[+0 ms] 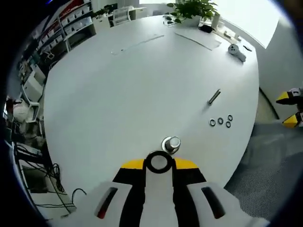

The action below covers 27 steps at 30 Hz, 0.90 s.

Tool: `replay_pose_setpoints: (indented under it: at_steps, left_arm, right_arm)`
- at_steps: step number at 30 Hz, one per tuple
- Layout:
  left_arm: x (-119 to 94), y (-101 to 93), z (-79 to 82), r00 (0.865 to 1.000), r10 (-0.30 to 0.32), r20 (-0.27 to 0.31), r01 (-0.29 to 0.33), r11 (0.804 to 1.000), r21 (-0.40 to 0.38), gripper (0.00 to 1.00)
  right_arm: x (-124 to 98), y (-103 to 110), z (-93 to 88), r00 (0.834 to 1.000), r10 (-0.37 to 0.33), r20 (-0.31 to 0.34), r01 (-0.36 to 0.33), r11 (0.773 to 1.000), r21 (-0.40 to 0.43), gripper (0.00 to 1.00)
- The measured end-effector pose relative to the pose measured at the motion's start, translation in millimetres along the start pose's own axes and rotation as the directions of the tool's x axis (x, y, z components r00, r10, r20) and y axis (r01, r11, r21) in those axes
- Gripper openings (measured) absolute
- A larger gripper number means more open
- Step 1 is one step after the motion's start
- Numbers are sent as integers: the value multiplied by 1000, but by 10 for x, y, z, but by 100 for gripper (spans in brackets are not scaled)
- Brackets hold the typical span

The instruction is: Place the washer onto the threaded stud by aligning its center hole with the stud, sliding it down to the base, and recovering from edge contact or off-axis alignment until the washer reaches the visible bottom stop.

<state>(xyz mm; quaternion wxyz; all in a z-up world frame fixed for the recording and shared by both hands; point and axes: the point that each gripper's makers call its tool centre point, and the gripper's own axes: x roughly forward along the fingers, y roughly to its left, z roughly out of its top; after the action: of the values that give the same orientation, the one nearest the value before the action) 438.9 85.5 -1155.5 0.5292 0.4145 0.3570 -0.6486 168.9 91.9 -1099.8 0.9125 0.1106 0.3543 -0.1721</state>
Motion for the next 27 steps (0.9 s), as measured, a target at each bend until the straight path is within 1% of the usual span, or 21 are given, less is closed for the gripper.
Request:
replay_pose_setpoints:
  at_steps: [1,2,5,7,10,13,14,17,21,23,24,27]
  left_arm:
    - [-1,-17,13,1000,-2,-3,2,1000,7,18]
    - [46,-2,20,1000,-5,-7,5,1000,17,18]
    - [48,-45,53,1000,-10,-14,10,999,32,18]
    - [67,-10,63,1000,-12,-23,13,999,47,18]
    - [67,-99,81,999,-14,-36,16,998,68,18]
    - [116,-158,103,999,-21,-48,25,997,79,19]
    - [149,-147,117,998,-20,-55,24,996,88,19]
    - [163,-197,117,998,-14,-69,21,994,109,19]
    - [193,-187,145,997,-12,-78,21,992,125,19]
    - [185,-198,129,996,-9,-91,21,990,137,19]
    - [227,-172,129,996,-5,-93,18,989,146,19]
    - [239,-186,124,994,-3,-109,20,987,162,19]
  right_arm:
    - [6,1,-2,1000,1,0,-1,1000,-1,37]
    - [11,3,-4,1000,3,-2,-3,1000,-1,37]
    - [18,-1,-8,1000,2,-1,-2,1000,0,37]
    - [19,-6,-8,1000,1,2,-1,1000,3,37]
    - [-4,-6,1,1000,0,5,0,1000,4,37]
    - [9,-5,3,1000,0,7,0,1000,4,37]
    - [15,-7,3,1000,0,7,0,1000,4,37]
    - [-5,0,11,1000,0,9,0,1000,5,37]
    - [-4,-6,8,1000,-1,8,1,1000,3,37]
    - [-7,-7,11,1000,-4,9,4,1000,2,37]
    - [-7,-7,13,1000,-4,9,4,1000,3,37]
    - [1,-16,12,1000,-6,10,6,1000,4,37]
